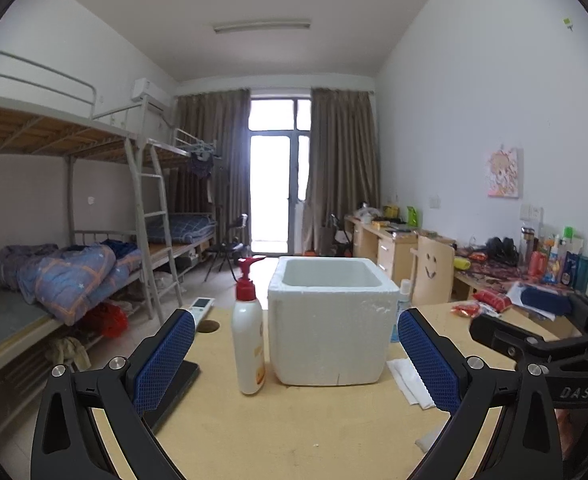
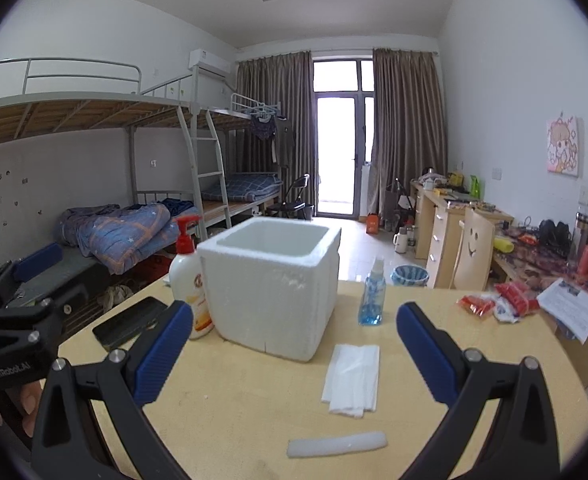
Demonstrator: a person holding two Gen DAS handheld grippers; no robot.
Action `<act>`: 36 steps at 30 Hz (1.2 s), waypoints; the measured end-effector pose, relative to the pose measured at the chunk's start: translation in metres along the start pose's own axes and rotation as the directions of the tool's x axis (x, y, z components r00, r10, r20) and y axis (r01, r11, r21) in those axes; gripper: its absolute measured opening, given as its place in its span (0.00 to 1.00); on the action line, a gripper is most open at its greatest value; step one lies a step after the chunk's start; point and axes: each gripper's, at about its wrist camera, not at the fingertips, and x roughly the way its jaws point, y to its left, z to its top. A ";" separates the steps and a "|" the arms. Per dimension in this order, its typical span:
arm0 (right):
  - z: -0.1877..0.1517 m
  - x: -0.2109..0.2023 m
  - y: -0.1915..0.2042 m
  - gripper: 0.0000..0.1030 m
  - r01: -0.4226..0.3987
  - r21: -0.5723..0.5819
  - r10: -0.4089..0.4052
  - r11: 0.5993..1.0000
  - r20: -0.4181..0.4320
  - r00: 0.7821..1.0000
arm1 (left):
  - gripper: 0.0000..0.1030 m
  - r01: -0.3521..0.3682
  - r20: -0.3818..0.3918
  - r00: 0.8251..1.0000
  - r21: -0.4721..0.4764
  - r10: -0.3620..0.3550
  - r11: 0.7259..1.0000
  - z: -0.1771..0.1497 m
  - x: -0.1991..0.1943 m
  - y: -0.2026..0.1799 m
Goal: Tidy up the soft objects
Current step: 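Move both tools back from the box toward the white foam tube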
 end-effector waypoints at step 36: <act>-0.073 -0.018 -0.037 1.00 0.067 0.065 -0.063 0.996 -0.064 0.996 | 0.99 0.098 -0.075 0.993 0.019 -0.096 0.995 -0.058 0.000 -0.035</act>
